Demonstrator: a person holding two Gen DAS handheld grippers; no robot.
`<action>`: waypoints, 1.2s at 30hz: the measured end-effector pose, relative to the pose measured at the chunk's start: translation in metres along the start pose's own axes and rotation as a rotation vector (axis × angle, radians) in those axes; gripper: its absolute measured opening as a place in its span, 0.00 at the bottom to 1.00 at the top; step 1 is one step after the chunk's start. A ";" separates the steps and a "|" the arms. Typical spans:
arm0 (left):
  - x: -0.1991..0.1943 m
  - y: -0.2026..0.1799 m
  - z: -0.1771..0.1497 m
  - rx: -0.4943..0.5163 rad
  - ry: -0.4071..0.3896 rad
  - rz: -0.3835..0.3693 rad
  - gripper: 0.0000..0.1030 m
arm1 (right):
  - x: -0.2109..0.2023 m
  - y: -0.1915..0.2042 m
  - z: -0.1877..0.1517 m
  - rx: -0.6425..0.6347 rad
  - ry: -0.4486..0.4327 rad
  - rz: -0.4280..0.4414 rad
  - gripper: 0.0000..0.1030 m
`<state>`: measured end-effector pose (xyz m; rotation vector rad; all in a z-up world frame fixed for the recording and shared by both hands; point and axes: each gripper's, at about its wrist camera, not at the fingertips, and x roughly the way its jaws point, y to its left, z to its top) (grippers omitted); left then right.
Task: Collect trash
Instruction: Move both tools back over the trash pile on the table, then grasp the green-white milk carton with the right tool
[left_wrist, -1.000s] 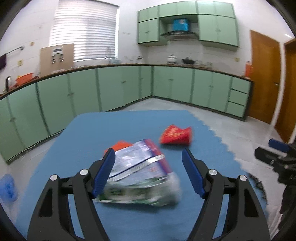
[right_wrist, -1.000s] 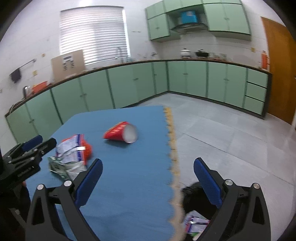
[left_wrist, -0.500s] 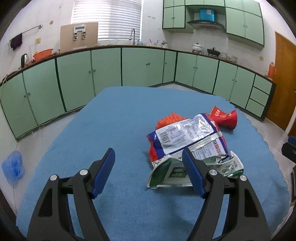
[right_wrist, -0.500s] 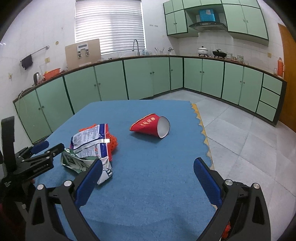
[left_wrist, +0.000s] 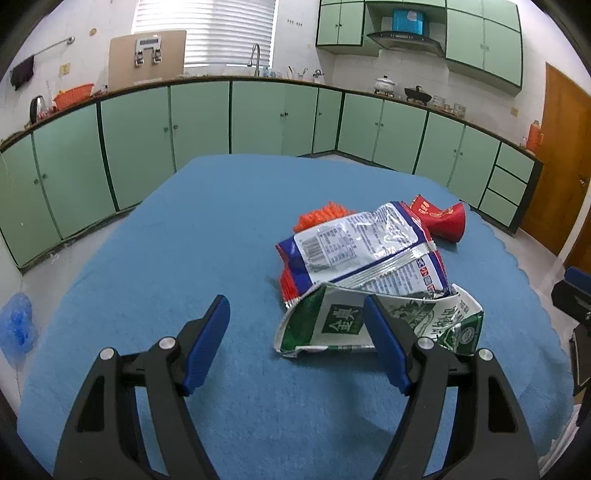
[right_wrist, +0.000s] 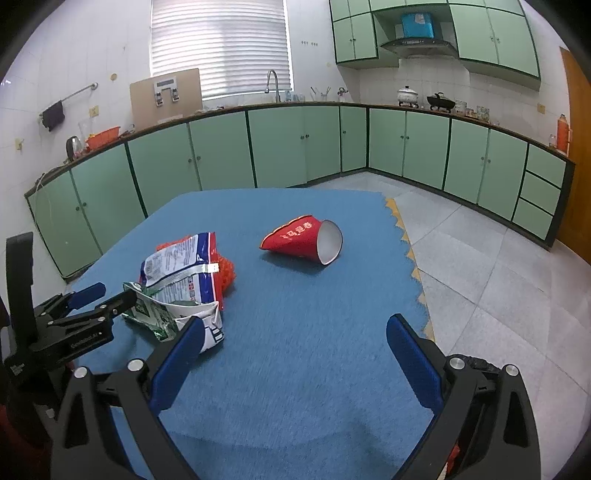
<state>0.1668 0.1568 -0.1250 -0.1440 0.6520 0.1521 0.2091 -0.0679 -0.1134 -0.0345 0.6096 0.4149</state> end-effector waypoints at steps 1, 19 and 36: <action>0.002 0.000 0.000 0.000 0.005 -0.004 0.69 | 0.002 0.001 -0.001 -0.001 0.004 0.002 0.94; -0.012 0.011 -0.010 -0.016 -0.002 0.067 0.66 | 0.054 0.050 -0.002 -0.054 0.099 0.158 0.93; -0.002 0.025 -0.015 -0.039 0.032 0.079 0.66 | 0.082 0.062 -0.007 -0.077 0.209 0.250 0.59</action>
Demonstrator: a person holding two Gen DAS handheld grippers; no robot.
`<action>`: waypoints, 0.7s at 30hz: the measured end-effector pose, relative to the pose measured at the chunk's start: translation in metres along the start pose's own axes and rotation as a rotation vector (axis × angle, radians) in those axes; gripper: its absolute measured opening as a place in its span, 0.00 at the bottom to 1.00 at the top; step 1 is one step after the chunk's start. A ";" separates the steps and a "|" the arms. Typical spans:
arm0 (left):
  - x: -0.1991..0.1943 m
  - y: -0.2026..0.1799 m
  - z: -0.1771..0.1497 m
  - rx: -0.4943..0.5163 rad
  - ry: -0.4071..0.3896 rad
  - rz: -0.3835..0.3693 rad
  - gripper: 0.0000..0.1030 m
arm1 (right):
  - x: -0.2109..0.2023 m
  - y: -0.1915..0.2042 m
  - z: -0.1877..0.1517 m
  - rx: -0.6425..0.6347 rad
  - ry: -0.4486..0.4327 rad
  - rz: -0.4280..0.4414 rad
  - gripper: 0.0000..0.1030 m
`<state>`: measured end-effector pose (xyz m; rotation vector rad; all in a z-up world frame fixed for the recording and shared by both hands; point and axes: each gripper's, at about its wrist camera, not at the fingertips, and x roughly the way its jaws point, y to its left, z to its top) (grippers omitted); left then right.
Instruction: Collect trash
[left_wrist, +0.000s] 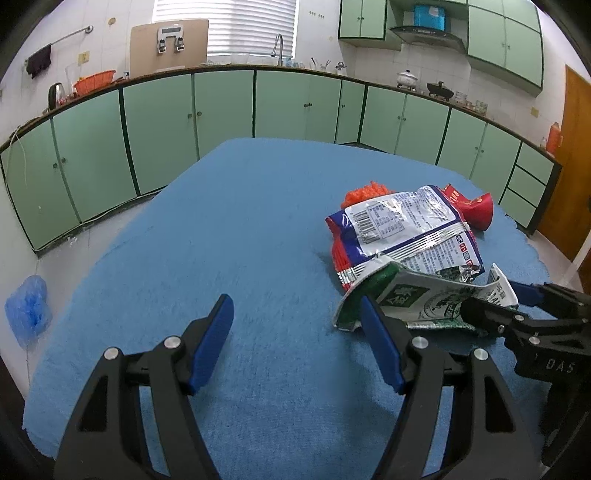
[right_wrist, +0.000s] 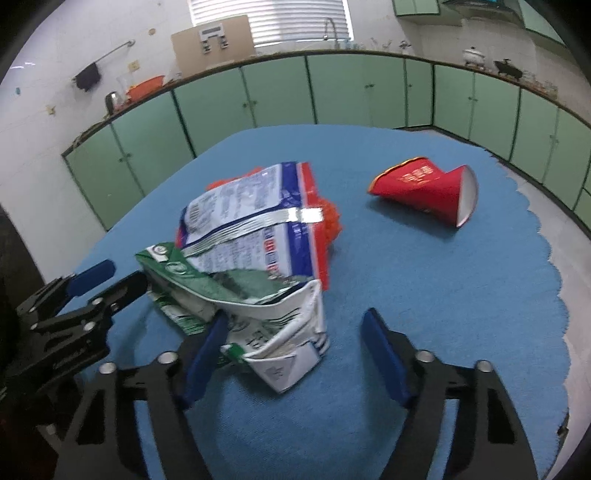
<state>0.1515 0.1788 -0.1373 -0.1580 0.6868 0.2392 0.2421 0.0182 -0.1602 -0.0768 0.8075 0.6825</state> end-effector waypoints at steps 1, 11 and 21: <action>0.000 0.000 0.000 0.000 0.001 0.000 0.66 | -0.001 0.002 0.000 -0.003 0.003 0.009 0.57; 0.003 0.002 -0.001 -0.006 0.011 0.007 0.67 | -0.001 -0.002 -0.001 0.013 0.009 0.036 0.56; 0.002 0.000 -0.002 -0.004 0.012 0.010 0.67 | -0.008 0.000 -0.007 0.004 -0.009 0.013 0.53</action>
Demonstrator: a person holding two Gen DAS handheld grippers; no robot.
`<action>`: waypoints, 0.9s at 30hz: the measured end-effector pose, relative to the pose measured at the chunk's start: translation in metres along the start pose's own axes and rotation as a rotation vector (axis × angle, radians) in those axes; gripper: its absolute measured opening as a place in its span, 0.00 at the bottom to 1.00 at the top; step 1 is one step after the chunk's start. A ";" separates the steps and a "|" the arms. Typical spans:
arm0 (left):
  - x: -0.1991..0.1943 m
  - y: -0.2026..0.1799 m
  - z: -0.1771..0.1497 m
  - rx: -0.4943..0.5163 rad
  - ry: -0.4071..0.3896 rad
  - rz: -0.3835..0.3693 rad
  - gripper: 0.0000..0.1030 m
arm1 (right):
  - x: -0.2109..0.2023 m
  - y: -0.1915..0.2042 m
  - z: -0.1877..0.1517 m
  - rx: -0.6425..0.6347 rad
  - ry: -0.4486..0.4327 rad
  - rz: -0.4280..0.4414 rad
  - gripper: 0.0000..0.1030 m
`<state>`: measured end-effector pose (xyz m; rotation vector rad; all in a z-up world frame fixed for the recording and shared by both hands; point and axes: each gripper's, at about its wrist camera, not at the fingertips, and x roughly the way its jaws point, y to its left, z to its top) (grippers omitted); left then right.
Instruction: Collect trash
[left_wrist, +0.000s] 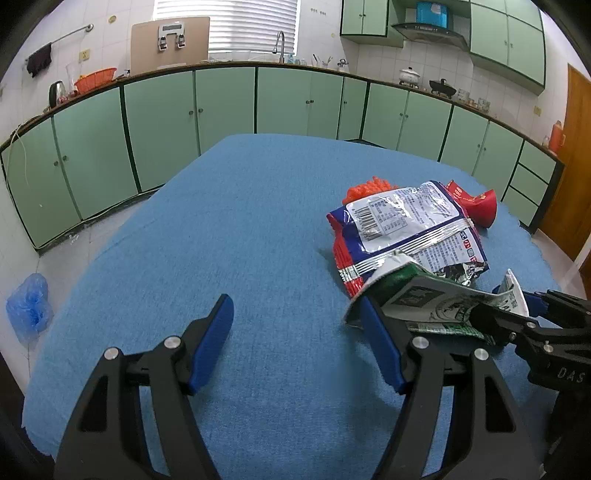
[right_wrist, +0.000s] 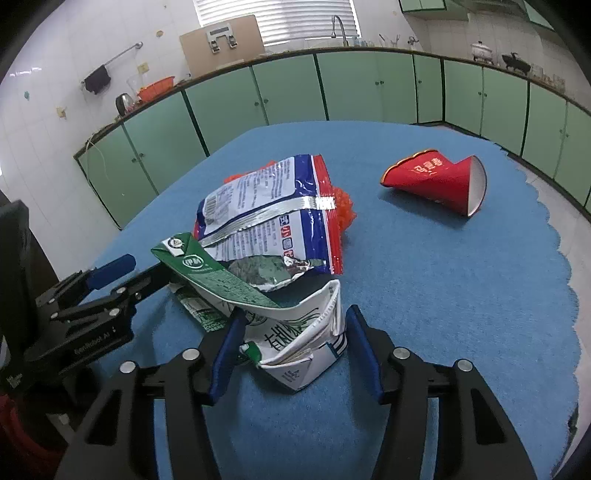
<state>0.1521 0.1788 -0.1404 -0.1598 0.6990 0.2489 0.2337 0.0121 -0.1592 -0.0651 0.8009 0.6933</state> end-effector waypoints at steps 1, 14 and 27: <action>0.000 0.000 0.000 0.000 0.000 -0.004 0.67 | -0.002 0.000 -0.001 -0.003 -0.005 -0.007 0.53; -0.016 -0.037 0.004 0.037 -0.033 -0.139 0.69 | -0.049 -0.046 -0.013 0.138 -0.077 -0.135 0.53; 0.019 -0.058 0.028 0.067 -0.017 -0.114 0.73 | -0.069 -0.084 -0.013 0.218 -0.117 -0.207 0.53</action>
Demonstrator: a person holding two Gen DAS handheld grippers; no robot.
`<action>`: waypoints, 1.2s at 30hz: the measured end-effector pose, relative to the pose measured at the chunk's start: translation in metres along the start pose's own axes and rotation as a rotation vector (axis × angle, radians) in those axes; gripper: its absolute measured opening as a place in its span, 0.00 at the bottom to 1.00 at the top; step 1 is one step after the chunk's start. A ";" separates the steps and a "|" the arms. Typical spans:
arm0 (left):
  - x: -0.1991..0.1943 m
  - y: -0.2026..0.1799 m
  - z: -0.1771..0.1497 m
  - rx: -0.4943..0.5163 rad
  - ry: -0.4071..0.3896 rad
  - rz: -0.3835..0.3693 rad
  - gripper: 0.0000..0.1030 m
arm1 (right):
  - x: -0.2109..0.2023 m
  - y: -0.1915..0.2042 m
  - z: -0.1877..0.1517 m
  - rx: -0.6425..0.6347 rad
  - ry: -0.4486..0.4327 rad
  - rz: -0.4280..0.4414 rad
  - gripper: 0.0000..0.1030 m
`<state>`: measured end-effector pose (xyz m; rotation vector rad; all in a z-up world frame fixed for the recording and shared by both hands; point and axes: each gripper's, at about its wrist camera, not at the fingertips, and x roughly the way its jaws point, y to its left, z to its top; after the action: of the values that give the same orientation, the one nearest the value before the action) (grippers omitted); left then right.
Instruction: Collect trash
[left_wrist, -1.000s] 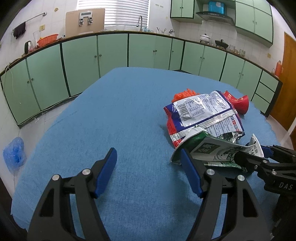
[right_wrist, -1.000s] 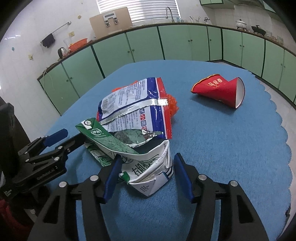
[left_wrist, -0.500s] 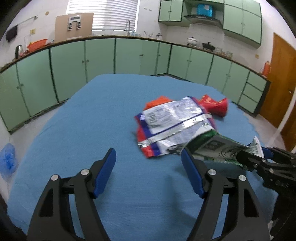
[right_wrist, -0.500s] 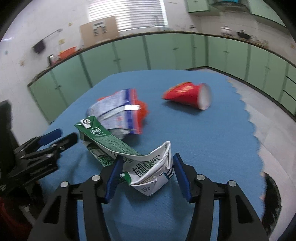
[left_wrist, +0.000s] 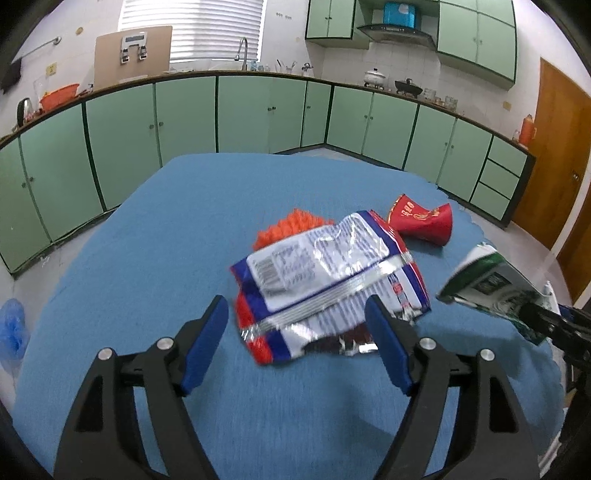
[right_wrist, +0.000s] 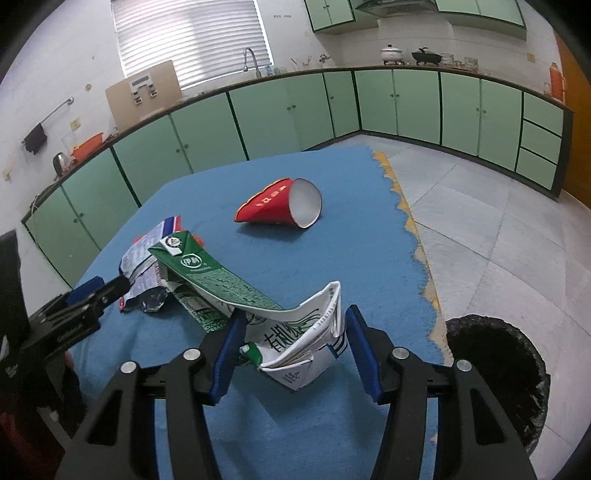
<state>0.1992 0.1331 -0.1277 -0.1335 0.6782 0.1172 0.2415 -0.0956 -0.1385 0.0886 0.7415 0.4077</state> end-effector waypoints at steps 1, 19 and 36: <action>0.007 -0.001 0.002 -0.001 0.022 -0.001 0.73 | 0.001 0.000 0.000 -0.001 -0.001 0.001 0.53; 0.035 -0.005 0.004 -0.041 0.152 -0.025 0.56 | 0.008 0.004 0.001 -0.012 0.014 0.009 0.53; 0.008 -0.015 -0.005 -0.022 0.100 -0.040 0.00 | 0.003 0.003 0.000 -0.004 -0.002 0.002 0.53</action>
<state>0.2040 0.1182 -0.1355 -0.1748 0.7740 0.0798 0.2426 -0.0920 -0.1395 0.0862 0.7383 0.4104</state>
